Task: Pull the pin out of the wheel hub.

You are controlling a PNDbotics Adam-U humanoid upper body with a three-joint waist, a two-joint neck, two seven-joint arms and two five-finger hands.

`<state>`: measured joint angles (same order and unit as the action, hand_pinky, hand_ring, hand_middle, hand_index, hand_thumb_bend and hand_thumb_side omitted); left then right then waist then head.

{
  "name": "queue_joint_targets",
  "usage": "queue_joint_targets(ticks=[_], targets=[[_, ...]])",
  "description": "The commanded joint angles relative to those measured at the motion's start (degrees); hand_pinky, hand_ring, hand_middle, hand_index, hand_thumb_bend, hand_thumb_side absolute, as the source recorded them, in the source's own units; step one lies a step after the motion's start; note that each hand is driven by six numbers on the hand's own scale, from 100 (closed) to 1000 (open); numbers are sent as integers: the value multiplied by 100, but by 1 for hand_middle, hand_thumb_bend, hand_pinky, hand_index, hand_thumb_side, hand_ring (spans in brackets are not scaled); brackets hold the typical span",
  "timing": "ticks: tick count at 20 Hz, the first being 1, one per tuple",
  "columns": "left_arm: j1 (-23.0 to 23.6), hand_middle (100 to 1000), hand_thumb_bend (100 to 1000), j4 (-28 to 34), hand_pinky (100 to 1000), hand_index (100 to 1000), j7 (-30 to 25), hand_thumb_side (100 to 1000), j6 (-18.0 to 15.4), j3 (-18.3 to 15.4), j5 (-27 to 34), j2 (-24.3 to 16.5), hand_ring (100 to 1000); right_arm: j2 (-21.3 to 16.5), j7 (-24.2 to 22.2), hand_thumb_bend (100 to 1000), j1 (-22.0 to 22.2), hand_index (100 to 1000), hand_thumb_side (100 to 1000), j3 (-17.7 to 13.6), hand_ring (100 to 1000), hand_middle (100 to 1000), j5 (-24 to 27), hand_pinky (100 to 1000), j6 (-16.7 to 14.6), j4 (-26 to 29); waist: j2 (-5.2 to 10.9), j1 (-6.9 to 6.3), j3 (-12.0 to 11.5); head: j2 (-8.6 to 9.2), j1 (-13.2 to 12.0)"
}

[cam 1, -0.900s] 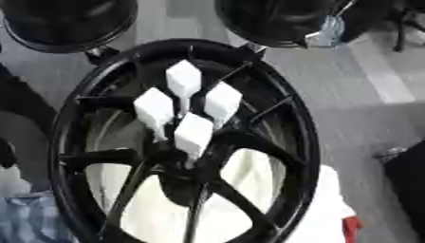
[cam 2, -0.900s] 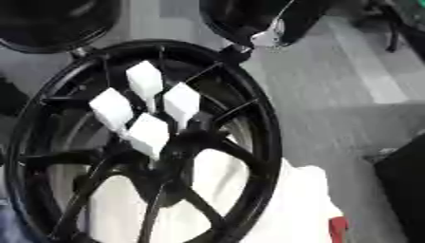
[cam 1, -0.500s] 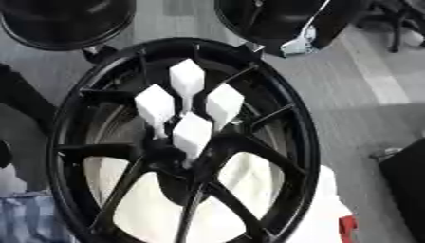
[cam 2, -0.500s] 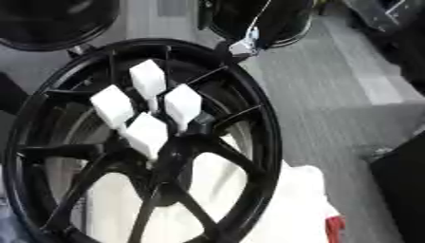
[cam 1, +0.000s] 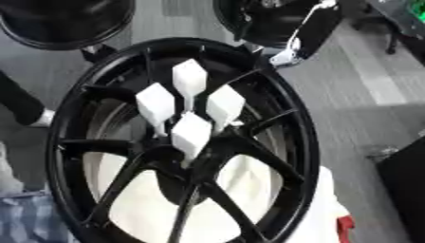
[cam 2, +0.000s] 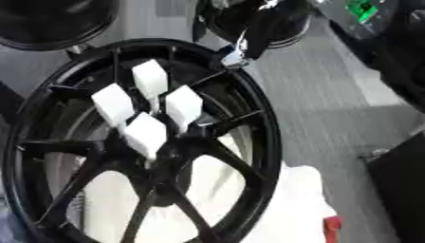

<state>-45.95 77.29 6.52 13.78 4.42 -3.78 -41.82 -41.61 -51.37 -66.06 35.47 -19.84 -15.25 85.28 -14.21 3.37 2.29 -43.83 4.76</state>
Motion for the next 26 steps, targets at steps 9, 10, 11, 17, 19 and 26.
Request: queue_joint_targets(ticks=[9,10,11,17,19,26], targets=[[-70,706,100,48,799,852,-30,856,-2,-5,-46,-210,800,-120,-60,398,7,867,379,226,887,794,375,897,-209,-6,145,0,-20,-28,14],[-67,706,100,43,799,852,-30,857,1,-4,-45,-209,800,-124,-60,403,15,869,373,232,889,796,417,897,-189,6,144,1,-21,-28,13],[-64,706,100,39,799,852,-29,857,3,-4,-44,-207,800,-130,-60,406,19,870,371,235,890,797,445,897,-161,25,144,3,-21,-28,13],[-60,705,100,32,798,852,-20,858,4,-2,-39,-197,799,-144,-60,351,49,867,391,283,885,791,671,888,44,168,144,15,-24,-28,14],[-55,705,100,30,798,852,-16,858,6,-3,-39,-197,799,-145,-60,338,57,867,400,305,882,790,754,886,127,197,147,19,-27,-28,27],[-45,705,100,28,797,852,-13,858,8,-2,-34,-184,799,-100,-20,251,63,863,448,311,867,777,970,872,445,246,152,24,-34,-28,79]])
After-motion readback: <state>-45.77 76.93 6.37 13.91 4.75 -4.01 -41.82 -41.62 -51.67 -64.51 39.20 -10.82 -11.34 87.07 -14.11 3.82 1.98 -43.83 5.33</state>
